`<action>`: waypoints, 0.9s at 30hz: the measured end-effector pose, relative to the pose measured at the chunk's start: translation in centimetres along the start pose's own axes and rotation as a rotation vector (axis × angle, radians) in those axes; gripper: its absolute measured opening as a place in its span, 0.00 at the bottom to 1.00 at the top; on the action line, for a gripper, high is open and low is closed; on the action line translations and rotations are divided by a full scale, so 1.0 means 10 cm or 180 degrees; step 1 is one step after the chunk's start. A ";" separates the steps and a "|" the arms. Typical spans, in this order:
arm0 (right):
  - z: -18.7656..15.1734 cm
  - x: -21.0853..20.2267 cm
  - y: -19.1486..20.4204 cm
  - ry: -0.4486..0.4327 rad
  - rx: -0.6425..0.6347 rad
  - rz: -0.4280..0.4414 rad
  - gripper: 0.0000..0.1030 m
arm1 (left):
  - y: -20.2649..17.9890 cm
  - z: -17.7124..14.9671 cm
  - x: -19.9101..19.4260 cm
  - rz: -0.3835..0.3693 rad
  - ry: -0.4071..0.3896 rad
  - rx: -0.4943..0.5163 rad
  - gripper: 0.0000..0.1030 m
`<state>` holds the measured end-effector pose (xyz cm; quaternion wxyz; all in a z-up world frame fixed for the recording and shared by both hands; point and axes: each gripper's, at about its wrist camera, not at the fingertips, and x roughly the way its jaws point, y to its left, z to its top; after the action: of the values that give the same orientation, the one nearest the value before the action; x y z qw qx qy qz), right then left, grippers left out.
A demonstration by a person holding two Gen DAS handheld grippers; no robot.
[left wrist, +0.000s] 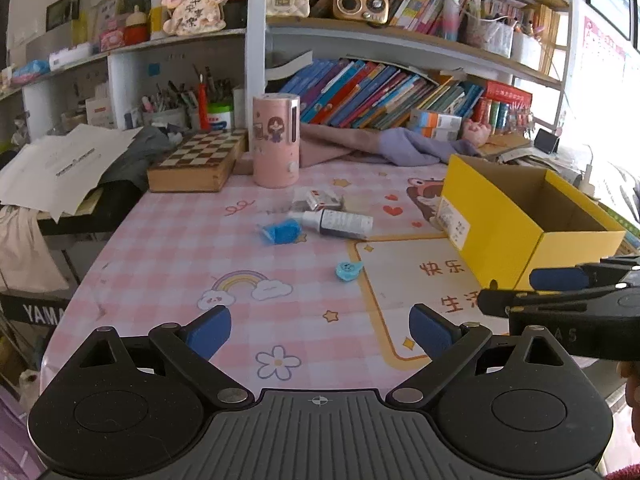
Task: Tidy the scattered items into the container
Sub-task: 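Grasp the light-blue round clip with the left tool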
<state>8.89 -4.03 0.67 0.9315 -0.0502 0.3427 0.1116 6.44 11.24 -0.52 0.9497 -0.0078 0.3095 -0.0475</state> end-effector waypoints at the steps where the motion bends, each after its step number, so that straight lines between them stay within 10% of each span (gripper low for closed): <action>1: 0.02 0.02 0.00 -0.0005 -0.0004 0.0006 0.54 | 0.00 0.01 0.04 -0.0002 0.0014 0.0002 0.95; 27: 0.83 1.19 -0.16 0.0337 -0.0102 0.0401 0.53 | -0.07 0.32 1.34 -0.0220 0.0515 0.0240 0.74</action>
<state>23.26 -2.13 -0.71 0.9022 -0.0493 0.3921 0.1726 19.09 9.17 -5.76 0.9190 0.0211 0.3828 -0.0924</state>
